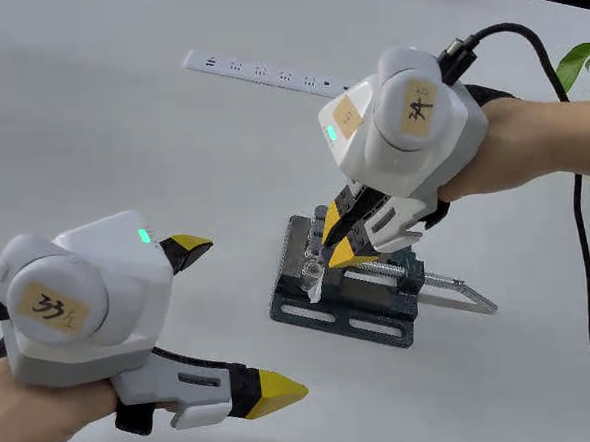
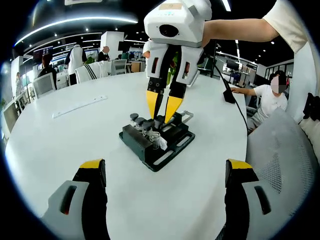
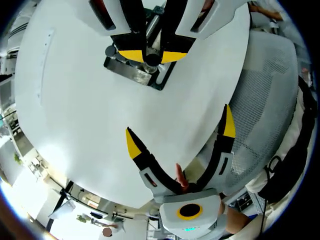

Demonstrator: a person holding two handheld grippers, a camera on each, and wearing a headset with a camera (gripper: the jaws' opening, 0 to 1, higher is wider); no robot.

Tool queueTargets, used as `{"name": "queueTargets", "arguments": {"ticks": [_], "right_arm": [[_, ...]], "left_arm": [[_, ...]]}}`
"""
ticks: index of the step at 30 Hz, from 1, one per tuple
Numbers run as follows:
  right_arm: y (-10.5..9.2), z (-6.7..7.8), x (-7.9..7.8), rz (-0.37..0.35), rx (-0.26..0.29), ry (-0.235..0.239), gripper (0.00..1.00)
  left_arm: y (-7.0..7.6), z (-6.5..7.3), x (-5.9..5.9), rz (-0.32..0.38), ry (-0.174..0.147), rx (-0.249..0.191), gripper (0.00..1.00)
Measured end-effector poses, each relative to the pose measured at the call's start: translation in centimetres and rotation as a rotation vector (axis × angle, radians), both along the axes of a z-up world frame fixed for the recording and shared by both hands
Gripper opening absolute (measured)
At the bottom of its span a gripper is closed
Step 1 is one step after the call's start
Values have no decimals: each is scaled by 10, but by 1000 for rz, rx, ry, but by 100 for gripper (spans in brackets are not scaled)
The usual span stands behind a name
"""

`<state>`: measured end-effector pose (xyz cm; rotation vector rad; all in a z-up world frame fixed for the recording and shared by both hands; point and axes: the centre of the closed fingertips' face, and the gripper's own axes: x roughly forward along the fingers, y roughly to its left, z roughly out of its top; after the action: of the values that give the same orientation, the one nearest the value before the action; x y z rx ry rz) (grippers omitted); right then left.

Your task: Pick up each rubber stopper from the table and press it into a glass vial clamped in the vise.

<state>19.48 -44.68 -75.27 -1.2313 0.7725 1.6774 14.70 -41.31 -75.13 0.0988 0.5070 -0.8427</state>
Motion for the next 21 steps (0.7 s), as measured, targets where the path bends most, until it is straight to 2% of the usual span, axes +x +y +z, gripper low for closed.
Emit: {"name": "queueTargets", "arguments": {"ticks": [14, 21], "right_arm": [[0, -10, -1, 8, -49, 2, 5], [1, -15, 3, 7, -69, 2, 5]], "left_arm": [[-1, -3, -4, 3, 11, -4, 99], [1, -4, -5, 8, 16, -6, 99]]}}
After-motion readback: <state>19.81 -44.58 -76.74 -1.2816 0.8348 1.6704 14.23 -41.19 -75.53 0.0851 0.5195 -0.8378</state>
